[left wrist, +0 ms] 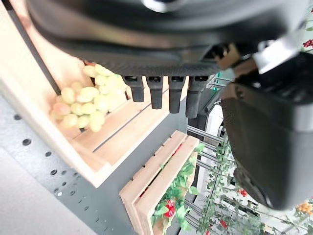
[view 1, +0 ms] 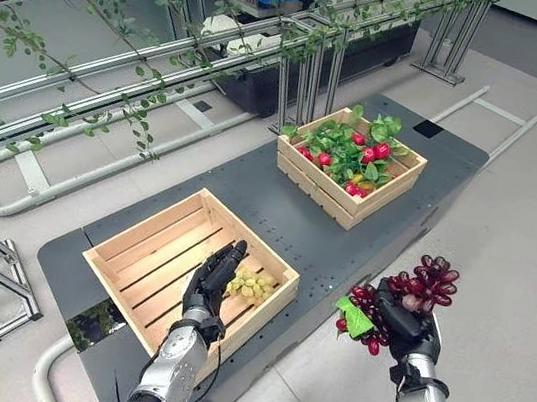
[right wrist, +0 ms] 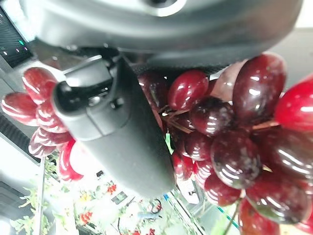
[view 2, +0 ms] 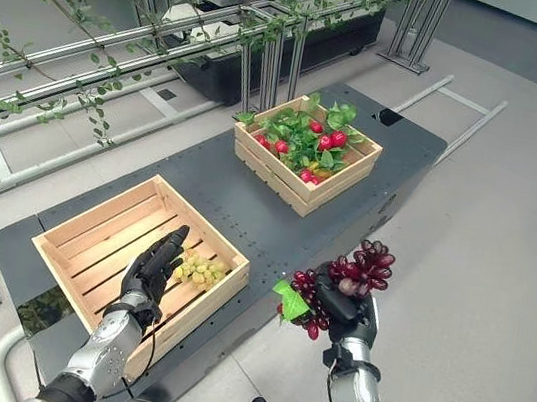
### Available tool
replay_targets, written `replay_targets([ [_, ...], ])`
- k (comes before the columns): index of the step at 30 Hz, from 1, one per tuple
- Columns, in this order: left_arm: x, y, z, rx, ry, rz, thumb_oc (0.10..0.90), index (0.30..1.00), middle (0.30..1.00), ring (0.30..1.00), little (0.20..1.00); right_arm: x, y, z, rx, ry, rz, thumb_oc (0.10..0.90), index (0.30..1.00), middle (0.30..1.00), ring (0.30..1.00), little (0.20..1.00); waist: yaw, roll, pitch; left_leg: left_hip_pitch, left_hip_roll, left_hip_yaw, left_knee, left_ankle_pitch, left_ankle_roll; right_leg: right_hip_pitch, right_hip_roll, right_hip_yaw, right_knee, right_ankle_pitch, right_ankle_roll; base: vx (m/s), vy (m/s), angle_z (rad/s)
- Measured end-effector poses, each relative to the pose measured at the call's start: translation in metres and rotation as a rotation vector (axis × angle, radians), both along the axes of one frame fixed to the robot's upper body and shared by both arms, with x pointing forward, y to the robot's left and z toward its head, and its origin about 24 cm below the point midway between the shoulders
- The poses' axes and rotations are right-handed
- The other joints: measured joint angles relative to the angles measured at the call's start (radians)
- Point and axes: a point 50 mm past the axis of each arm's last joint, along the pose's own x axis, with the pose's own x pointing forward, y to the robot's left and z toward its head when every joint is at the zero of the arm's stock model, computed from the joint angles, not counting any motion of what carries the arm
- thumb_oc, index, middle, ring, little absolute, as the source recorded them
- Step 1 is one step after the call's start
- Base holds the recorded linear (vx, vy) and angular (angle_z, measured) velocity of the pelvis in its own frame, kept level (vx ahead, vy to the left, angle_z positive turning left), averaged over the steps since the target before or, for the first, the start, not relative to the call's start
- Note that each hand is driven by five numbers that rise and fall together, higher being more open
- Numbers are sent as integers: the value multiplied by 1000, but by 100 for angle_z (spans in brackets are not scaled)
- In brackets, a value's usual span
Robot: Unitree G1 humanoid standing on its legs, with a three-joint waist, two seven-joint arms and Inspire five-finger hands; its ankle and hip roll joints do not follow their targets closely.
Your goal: Pick up the fruits from the basket on one side to the basket on the other side
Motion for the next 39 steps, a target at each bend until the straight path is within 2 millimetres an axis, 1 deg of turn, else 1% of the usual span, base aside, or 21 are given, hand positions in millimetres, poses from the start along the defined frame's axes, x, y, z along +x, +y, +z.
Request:
replay_targets([
  [2,0,2,0,10,-1,3,800,900,900,900,900,-3,3,-7,17,25,-8,400,300,300,300,300,8,-8,-1,10,-6,-4,7,-3,-9,-7,12,35,-1,0,-4,-123,150,-58],
  [4,-10,12,-2,41,-3,59,800,900,900,900,900,4,17,-10,46,35,23,400,300,300,300,300,63,-43,2,4,-98,-229,91,-65,57,-37,2,197,24,18,2,-211,179,-179],
  [5,-21,21,-5,58,1,100,800,900,900,900,900,14,27,-5,38,16,81,400,300,300,300,300,104,-67,7,-14,-243,-437,125,-115,131,-81,-14,331,30,51,17,-198,216,-273],
  [6,-27,26,-7,77,3,122,800,900,900,900,900,23,32,3,22,-20,131,400,300,300,300,300,118,-48,12,-18,-308,-497,70,-124,149,-134,6,354,57,65,26,-148,193,-240],
  [7,-27,27,-7,79,4,128,800,900,900,900,900,26,32,5,16,-32,140,400,300,300,300,300,105,-13,13,-30,-297,-489,58,-115,142,-138,33,349,61,69,31,-155,180,-168],
  [8,-21,33,-5,95,-2,129,800,900,900,900,900,25,33,1,24,-9,128,400,300,300,300,300,102,-19,38,-22,-277,-421,56,-24,193,-128,57,320,70,66,33,-180,110,-64],
  [11,-15,37,1,113,-34,121,800,900,900,900,900,13,27,-8,31,29,91,400,300,300,300,300,75,-39,34,-39,-273,-396,44,-7,193,-144,42,261,91,40,21,-219,112,-36],
  [14,-7,40,7,131,-64,122,800,900,900,900,900,7,26,-14,28,56,87,400,300,300,300,300,58,-27,43,-54,-270,-354,16,18,203,-157,25,260,73,44,30,-211,100,-46],
  [17,-6,45,9,136,-76,154,800,900,900,900,900,3,28,-22,43,96,82,400,300,300,300,300,63,-3,64,-48,-257,-257,1,20,208,-173,-14,138,57,53,44,-145,22,-93],
  [18,-9,51,9,142,-80,184,800,900,900,900,900,3,32,-24,58,108,89,400,300,300,300,300,78,3,86,-39,-239,-186,1,18,216,-183,-31,33,85,55,48,-184,10,-144],
  [19,-11,55,9,146,-78,199,800,900,900,900,900,3,34,-25,65,114,95,400,300,300,300,300,91,9,95,-36,-224,-148,1,10,212,-190,-35,-14,121,55,48,-192,12,-142],
  [21,-14,59,8,155,-74,201,800,900,900,900,900,-1,33,-28,69,133,94,400,300,300,300,300,72,19,110,-37,-197,-119,2,5,202,-186,-58,-32,215,42,53,-171,-4,-72],
  [23,-13,59,9,154,-85,180,800,900,900,900,900,-5,29,-31,77,158,80,400,300,300,300,300,69,32,120,-38,-157,-88,2,11,190,-194,-77,-40,357,-44,58,-108,-44,-38],
  [26,-10,59,15,155,-114,165,800,900,900,900,900,-5,30,-34,86,178,110,400,300,300,300,300,114,39,123,-50,-99,-9,2,10,166,-183,-159,-158,488,-97,24,-16,-157,-63],
  [29,-18,63,12,163,-103,177,800,900,900,900,900,-7,43,-44,95,228,226,400,300,300,300,300,202,25,114,-24,-54,108,0,-3,99,-42,-263,-352,317,-94,30,-15,-288,-104],
  [30,-22,67,12,171,-99,187,800,900,900,900,900,-7,50,-46,102,236,263,400,300,300,300,300,218,16,109,-20,-46,135,0,-4,85,-21,-267,-374,260,-91,31,-39,-343,-134],
  [31,-25,74,12,192,-88,210,800,900,900,900,900,-9,63,-49,112,259,333,400,300,300,300,300,237,-19,89,-24,-43,160,0,1,50,20,-257,-374,140,-69,61,-18,-210,-90],
  [32,-26,77,12,191,-83,222,800,900,900,900,900,-10,69,-50,114,272,365,400,300,300,300,300,238,-34,81,-27,-41,141,0,11,30,48,-241,-344,64,-58,123,7,-218,-73],
  [33,-25,74,11,175,-77,219,800,900,900,900,900,-11,72,-52,111,291,395,400,300,300,300,300,232,-23,76,-31,-12,73,-1,19,8,79,-189,-327,0,-23,134,33,-151,-21],
  [36,-22,44,6,124,-79,132,800,900,900,900,900,-15,53,-58,73,335,356,400,300,300,300,300,191,7,49,-31,33,13,-1,27,-4,88,-130,-327,1,-40,101,31,-149,-3],
  [39,-22,27,3,76,-66,93,800,900,900,900,900,-16,32,-57,53,337,281,400,300,300,300,300,155,6,44,-26,41,12,-1,26,-8,86,-116,-311,1,-47,89,81,-132,-13],
])
